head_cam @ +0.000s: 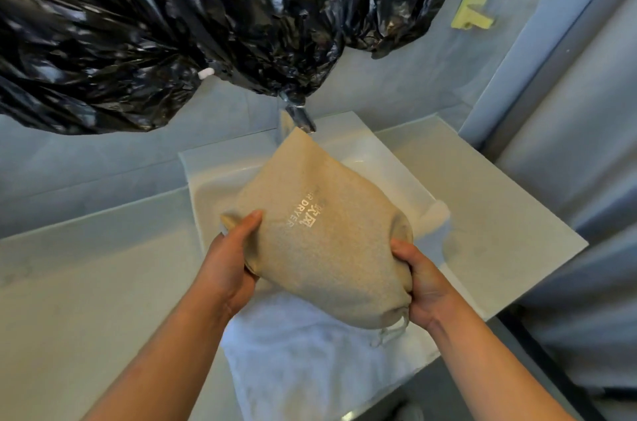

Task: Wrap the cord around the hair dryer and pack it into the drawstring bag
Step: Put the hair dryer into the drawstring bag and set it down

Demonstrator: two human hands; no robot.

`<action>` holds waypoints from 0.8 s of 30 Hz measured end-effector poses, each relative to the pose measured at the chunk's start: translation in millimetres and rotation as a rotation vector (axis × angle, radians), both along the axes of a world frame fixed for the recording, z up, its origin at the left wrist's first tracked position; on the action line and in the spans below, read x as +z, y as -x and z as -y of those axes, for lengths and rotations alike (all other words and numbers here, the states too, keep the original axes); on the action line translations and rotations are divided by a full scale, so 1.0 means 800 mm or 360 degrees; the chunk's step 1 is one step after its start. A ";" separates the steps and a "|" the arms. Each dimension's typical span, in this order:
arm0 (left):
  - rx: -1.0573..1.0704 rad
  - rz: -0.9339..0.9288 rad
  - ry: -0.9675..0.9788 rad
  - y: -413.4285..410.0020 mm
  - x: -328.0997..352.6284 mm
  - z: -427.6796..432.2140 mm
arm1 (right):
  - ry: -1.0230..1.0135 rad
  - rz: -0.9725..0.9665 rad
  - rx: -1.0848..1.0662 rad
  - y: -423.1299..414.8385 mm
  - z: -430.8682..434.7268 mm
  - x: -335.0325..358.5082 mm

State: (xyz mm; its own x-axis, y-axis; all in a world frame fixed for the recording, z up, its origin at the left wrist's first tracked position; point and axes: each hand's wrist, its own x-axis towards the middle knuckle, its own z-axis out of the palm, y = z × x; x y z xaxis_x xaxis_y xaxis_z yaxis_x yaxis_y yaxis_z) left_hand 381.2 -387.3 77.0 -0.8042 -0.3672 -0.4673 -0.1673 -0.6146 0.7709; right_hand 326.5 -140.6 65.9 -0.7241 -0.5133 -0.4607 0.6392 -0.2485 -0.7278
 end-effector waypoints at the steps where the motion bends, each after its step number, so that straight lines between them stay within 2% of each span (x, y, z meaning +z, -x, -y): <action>1: 0.0000 0.0000 0.0022 0.013 -0.001 -0.019 | 0.0005 0.0010 0.0006 0.012 -0.018 -0.002; 15: -0.0109 0.0121 0.0044 0.189 -0.012 -0.310 | -0.0063 0.0137 -0.0135 0.167 -0.307 -0.018; 24: -0.0229 0.0156 0.0077 0.250 -0.010 -0.408 | -0.0022 0.0191 -0.0274 0.213 -0.410 -0.034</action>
